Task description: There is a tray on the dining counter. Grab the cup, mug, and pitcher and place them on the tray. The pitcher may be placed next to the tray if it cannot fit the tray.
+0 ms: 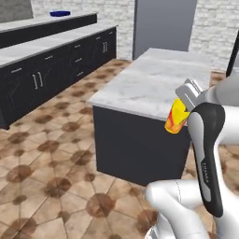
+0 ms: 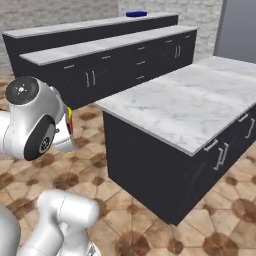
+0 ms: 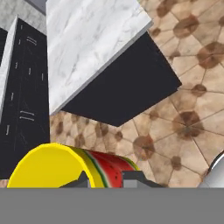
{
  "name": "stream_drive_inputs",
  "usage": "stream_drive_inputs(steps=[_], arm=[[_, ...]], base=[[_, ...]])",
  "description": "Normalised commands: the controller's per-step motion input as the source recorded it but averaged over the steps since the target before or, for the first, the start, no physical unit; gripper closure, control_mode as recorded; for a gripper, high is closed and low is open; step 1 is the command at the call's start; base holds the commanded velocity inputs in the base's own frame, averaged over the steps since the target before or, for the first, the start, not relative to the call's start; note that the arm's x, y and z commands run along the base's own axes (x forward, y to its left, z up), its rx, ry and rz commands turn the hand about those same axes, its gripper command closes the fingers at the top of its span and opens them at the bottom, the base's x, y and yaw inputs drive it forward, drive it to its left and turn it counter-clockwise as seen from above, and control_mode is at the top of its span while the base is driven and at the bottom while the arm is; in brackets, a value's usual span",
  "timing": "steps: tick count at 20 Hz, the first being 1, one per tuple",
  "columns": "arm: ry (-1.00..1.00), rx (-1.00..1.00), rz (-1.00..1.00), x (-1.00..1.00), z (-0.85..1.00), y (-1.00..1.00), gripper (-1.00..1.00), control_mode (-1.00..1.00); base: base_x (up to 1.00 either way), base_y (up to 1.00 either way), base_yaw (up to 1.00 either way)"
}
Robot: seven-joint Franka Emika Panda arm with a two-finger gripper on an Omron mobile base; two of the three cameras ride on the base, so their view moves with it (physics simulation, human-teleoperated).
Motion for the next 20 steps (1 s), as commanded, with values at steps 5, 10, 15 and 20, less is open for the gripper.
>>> stream_drive_inputs(steps=[5,10,15,20], arm=[[0.0,0.0,0.0,0.0,0.0,0.0,1.0,1.0],[0.0,0.0,0.0,0.0,0.0,0.0,1.0,1.0],[0.0,0.0,0.0,0.0,0.0,0.0,1.0,1.0],[0.0,0.0,0.0,0.0,0.0,0.0,1.0,1.0]], base=[[1.0,1.0,0.0],[1.0,1.0,-0.02],[1.0,1.0,-0.06],[1.0,1.0,-0.1]])
